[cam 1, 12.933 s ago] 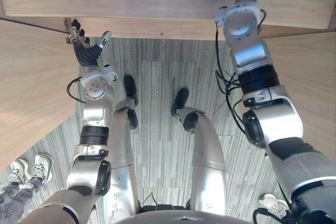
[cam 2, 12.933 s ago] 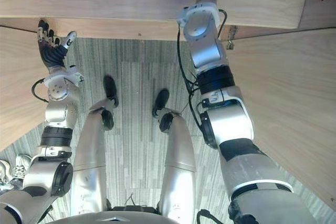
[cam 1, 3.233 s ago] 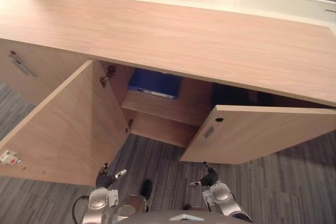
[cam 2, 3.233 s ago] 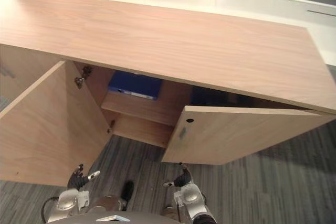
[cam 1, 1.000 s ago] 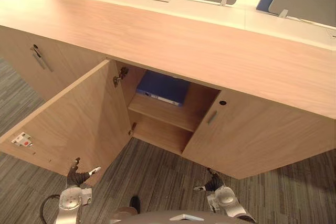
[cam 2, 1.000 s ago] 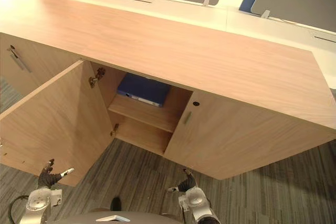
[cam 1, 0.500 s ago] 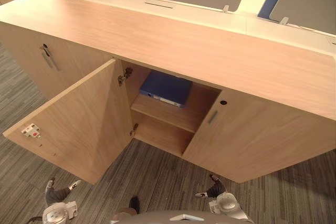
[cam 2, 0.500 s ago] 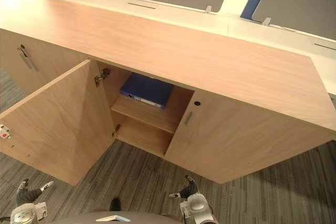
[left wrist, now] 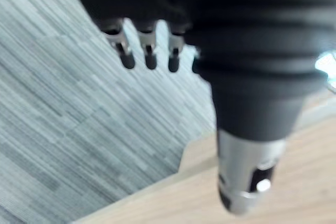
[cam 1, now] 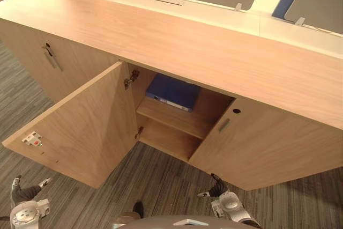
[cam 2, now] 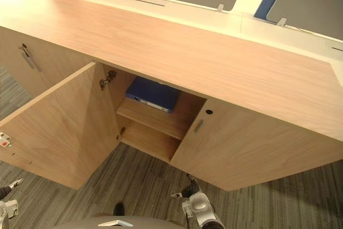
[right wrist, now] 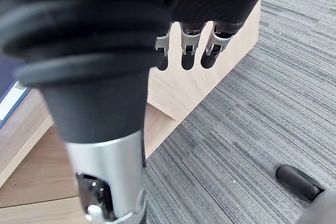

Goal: Walk over to the cabinet, pick up the folder, carry it to the office cabinet, place the folder inside the office cabinet, then close the office cabinet door

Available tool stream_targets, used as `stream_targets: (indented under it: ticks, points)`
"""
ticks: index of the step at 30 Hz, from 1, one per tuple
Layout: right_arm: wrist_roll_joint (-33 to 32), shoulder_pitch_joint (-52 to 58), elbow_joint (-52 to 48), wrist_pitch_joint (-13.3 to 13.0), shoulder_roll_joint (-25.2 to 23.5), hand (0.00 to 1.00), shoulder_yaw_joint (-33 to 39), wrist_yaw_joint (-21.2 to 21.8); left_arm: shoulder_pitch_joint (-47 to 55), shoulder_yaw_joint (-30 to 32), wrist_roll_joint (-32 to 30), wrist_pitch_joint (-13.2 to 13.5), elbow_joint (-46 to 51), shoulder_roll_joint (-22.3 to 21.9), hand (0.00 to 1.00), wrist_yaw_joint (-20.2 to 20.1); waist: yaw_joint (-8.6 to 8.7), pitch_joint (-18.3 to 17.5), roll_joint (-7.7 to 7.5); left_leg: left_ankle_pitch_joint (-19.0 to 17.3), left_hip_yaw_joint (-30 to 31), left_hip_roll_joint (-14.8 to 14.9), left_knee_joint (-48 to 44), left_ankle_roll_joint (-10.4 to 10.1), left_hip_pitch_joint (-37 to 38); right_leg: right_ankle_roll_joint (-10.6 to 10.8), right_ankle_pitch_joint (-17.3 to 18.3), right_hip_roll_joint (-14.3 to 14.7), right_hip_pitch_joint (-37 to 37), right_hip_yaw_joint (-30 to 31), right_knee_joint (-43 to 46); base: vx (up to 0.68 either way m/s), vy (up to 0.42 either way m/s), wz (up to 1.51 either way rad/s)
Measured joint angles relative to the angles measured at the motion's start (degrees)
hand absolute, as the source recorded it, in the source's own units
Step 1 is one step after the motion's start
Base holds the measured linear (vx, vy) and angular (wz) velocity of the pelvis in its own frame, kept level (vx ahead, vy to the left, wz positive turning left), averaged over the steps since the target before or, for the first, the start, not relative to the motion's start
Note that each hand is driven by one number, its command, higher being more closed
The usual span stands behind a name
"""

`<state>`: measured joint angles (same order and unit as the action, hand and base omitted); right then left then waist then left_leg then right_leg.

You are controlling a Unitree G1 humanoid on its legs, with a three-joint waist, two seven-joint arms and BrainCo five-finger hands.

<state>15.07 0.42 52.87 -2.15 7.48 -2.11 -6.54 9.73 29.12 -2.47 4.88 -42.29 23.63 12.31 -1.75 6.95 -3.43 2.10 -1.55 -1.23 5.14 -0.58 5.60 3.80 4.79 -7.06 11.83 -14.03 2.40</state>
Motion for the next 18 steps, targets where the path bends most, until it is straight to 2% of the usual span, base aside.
stream_targets:
  ticks: [10, 18]
  points:
    - [0.02, 2.35, -0.05, 0.07, 0.09, 0.00, -0.06, 0.06, -1.37, -3.15, -0.12, 0.04, 1.27, 0.62, 0.00, -0.58, 0.41, -0.13, -0.20, -0.09, -0.24, 0.56, 0.00, 0.06, -0.72, 0.03, 0.24, 0.51, -0.69, 0.89, -0.31, -0.06, -0.038, -0.07]
    - [0.02, 2.72, -0.22, 0.11, 0.30, 0.00, 0.63, 0.11, -2.44, -4.78, -0.11, 0.20, 5.38, 1.27, 0.00, -1.44, -0.03, -0.55, -0.88, 0.40, -0.24, 0.11, -0.01, -0.38, -0.76, 0.65, 1.75, 0.21, -0.62, 0.84, -1.28, 0.00, -0.035, 0.01]
